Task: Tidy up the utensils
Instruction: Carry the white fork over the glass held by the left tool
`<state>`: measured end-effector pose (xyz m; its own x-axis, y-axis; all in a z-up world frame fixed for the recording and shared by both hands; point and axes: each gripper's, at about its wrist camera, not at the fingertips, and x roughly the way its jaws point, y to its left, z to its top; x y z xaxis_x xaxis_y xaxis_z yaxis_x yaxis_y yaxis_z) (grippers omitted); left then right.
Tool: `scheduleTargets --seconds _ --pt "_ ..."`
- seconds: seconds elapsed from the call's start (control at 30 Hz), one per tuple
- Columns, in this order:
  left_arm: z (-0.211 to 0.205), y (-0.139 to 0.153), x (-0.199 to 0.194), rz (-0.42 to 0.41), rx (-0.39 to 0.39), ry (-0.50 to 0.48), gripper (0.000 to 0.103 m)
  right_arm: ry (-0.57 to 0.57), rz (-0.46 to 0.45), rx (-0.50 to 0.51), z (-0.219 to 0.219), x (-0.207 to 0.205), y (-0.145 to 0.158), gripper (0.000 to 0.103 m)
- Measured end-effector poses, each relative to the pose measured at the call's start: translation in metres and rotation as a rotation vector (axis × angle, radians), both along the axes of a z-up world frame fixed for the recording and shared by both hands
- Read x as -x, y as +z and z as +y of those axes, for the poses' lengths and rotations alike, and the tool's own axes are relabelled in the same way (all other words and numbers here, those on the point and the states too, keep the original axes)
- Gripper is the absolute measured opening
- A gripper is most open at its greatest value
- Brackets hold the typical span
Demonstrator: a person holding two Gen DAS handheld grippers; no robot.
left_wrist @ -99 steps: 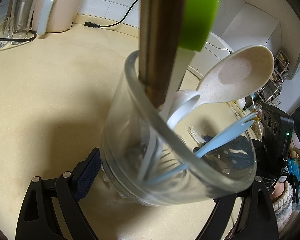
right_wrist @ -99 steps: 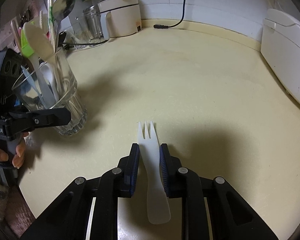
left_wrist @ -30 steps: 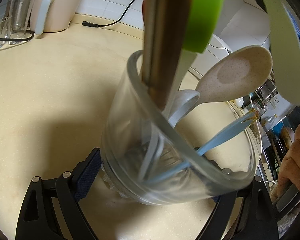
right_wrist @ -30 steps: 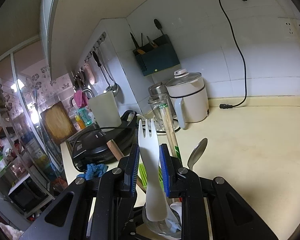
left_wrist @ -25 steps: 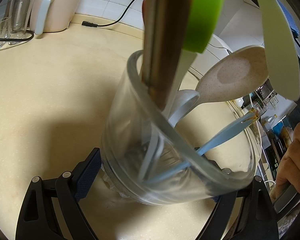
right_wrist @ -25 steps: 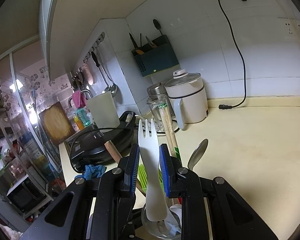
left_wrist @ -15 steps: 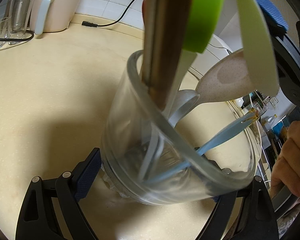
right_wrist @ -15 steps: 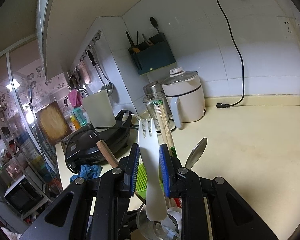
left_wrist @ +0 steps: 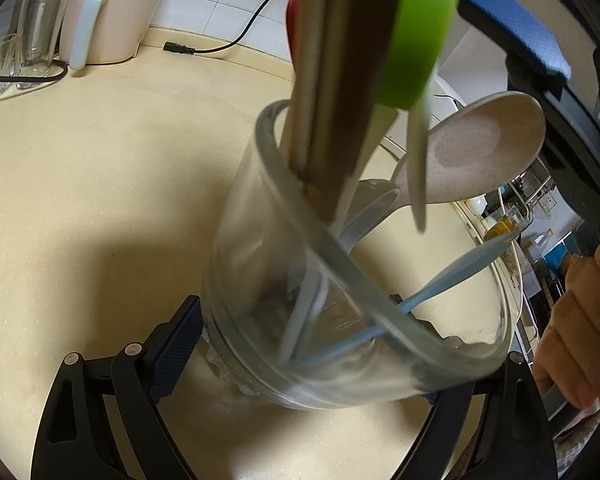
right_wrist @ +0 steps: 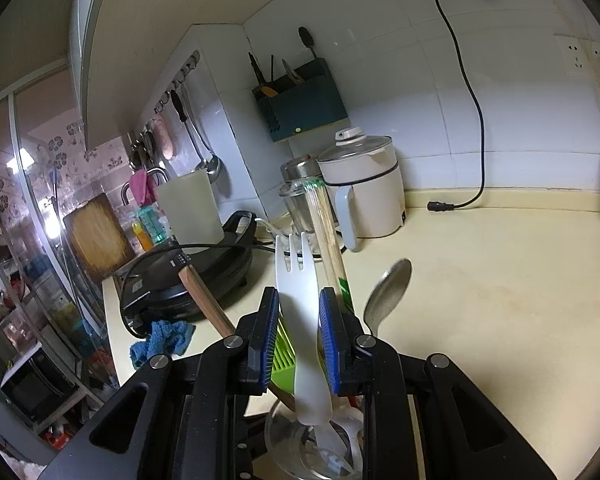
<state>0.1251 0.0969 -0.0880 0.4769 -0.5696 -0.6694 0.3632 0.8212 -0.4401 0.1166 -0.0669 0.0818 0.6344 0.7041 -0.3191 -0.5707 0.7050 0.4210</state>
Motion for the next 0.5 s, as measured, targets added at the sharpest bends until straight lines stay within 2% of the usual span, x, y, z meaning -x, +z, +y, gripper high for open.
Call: scheduleTargets --seconds 0.5 --pt "-0.0047 -0.001 0.0006 0.0 0.001 -0.008 0.091 -0.006 0.014 -0.02 -0.0108 0.0068 -0.0044 0.021"
